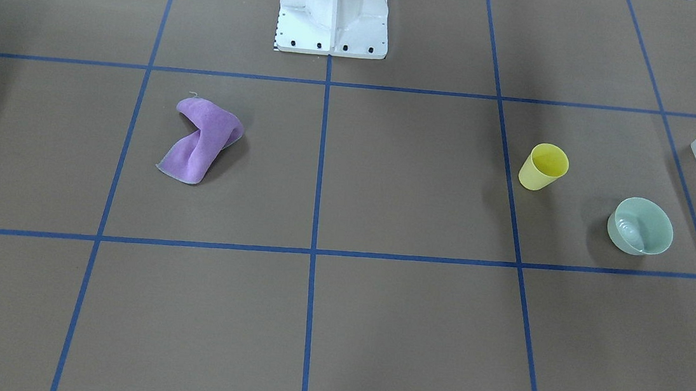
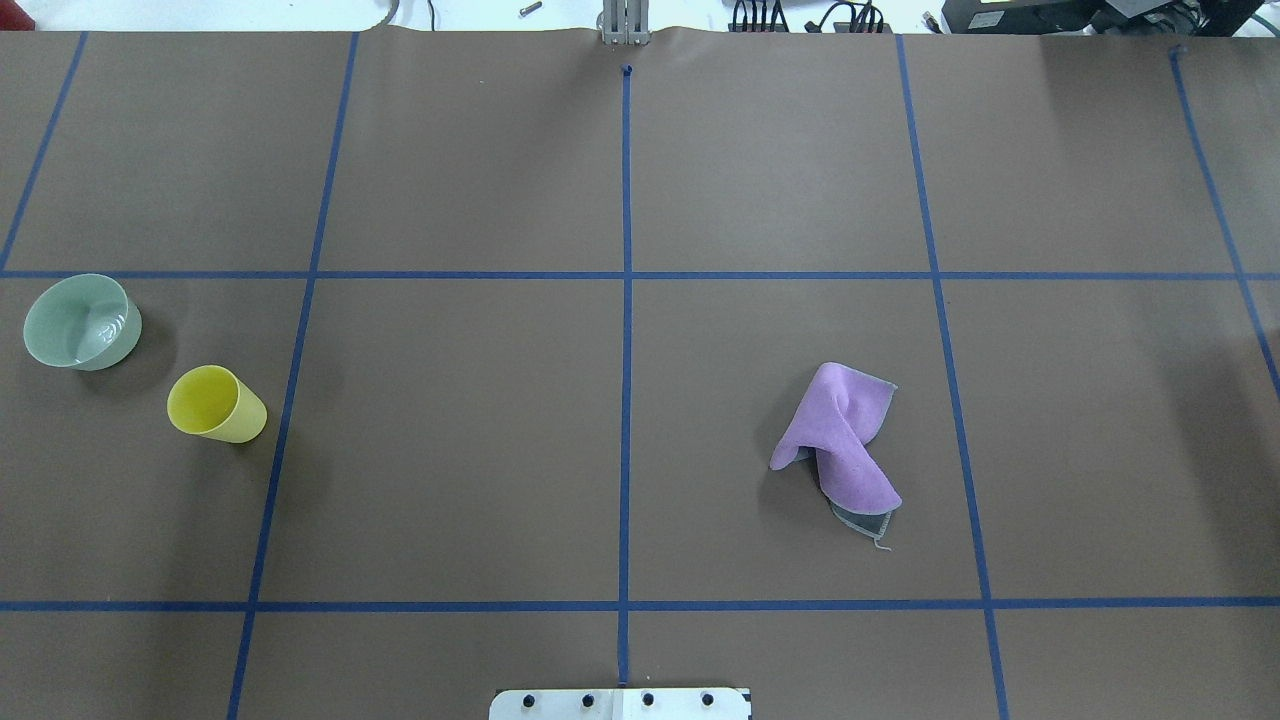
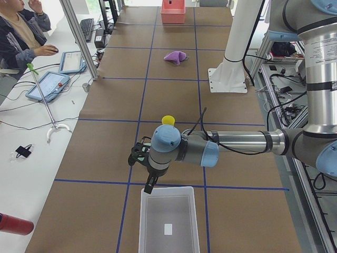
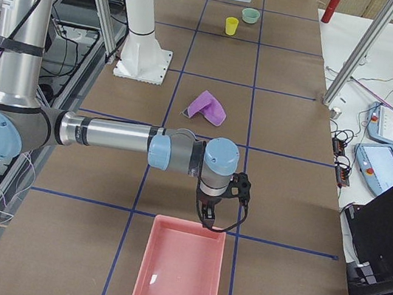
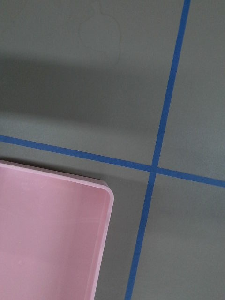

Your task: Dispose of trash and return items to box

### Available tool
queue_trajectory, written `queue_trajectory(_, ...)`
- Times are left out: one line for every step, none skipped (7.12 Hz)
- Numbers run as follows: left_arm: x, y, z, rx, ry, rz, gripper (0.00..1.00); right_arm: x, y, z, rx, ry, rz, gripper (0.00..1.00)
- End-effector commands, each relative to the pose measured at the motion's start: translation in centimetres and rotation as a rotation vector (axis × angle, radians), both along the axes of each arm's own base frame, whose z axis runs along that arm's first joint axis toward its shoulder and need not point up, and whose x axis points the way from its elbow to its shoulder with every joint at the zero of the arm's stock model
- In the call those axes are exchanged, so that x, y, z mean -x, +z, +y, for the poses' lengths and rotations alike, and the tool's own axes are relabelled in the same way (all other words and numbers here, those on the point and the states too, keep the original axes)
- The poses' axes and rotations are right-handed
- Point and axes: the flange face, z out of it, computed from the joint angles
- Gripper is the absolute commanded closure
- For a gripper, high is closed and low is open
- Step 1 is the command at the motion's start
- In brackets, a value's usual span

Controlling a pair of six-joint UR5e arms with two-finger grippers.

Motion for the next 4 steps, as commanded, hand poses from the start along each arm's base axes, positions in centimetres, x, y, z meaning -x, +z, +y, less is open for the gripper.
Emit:
queue_trajectory(0.02,-0.81,-0.12,-0.016,-0.002,0.001,0.02,0.01,-0.34,-0.37,-0.004,0.004,-0.002,0.0)
queue_trajectory(0.03,-1.3,-0.18,-0.029,0.0,0.0,0.02,0.0,-0.71,-0.54,-0.017,-0.001,-0.001,0.0)
queue_trajectory(0.01,-1.14,-0.57,-0.031,0.005,-0.004,0.02,0.03,-0.31,-0.05,-0.01,-0.004,-0.004,0.0)
queue_trajectory(0.04,-1.06,-0.1,-0.024,-0.001,-0.003,0.02,0.07,0.25,0.15,0.004,-0.004,-0.01,0.0)
